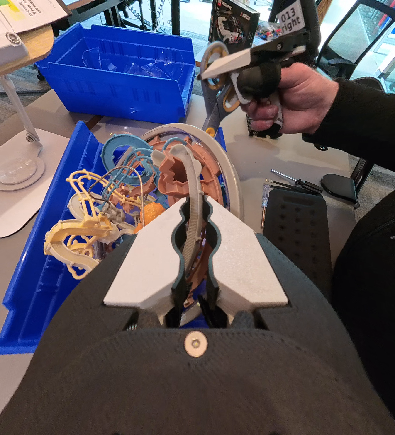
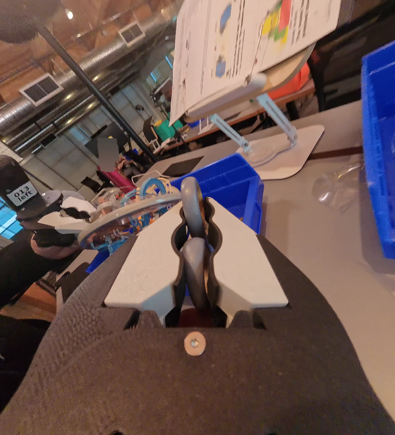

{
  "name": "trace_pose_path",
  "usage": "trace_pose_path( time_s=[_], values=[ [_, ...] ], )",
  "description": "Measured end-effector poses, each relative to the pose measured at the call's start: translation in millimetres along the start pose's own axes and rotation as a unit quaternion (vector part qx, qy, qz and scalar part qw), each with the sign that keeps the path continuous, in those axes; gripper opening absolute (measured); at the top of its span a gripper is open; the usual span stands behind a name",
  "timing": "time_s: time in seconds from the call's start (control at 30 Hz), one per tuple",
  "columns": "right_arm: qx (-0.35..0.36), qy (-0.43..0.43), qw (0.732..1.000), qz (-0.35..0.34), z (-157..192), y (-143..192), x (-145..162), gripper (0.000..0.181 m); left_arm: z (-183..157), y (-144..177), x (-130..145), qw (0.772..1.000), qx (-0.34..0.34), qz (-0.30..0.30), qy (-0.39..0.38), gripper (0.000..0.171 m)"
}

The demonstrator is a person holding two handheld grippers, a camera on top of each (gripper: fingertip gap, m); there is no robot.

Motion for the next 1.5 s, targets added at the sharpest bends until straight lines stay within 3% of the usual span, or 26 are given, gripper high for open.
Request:
trace_pose_path(
  time_s=[0.1,0.23,0.33,0.5,0.63,0.73,0.87,0.97,1.07,1.23,1.4,1.5],
  values=[
    [-0.002,0.017,0.999,0.049,3,-6,16,0.012,-1,2,2,1.000,0.006,-0.002,-0.002,0.008],
    [0.028,0.105,0.986,0.130,13,-3,26,0.043,-1,4,4,1.000,-0.002,0.002,-0.016,0.008],
    [0.055,0.185,0.966,0.175,21,3,29,0.056,-2,4,5,1.000,-0.003,0.008,-0.025,0.008],
    [0.058,0.262,0.942,0.201,36,5,26,0.071,-4,6,8,1.000,0.005,0.003,-0.019,0.008],
    [0.017,0.209,0.933,0.294,36,8,44,0.072,-6,9,14,0.999,0.012,0.014,-0.033,0.008],
    [0.053,0.255,0.883,0.389,13,18,55,0.089,-7,10,19,0.999,0.014,0.020,-0.048,0.008],
    [0.057,0.321,0.879,0.347,29,7,23,0.075,-8,11,23,0.998,0.018,0.027,-0.057,0.008],
    [-0.050,0.388,0.879,0.273,96,-18,13,0.059,-8,11,25,0.998,0.019,0.027,-0.058,0.008],
    [-0.126,0.483,0.827,0.259,145,-46,34,0.050,-8,11,26,0.998,0.023,0.029,-0.057,0.008],
    [-0.168,0.616,0.713,0.291,152,-71,78,0.031,-7,12,26,0.998,0.019,0.028,-0.053,0.011],
    [-0.195,0.627,0.687,0.310,156,-73,85,0.025,-8,11,24,0.996,0.011,0.044,-0.071,0.013],
    [-0.191,0.619,0.693,0.317,154,-74,84,0.025,-9,11,23,0.998,0.019,0.047,-0.039,0.021]
  ],
)
Point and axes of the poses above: each gripper's, where its closed fingertips meet, y back along the fingers, x out of its underside, z = x × y across the jaws, the point moved 2 cm from there along y, back along the fingers, and after that the axes turned 4 degrees about y, right-handed, at the moved point
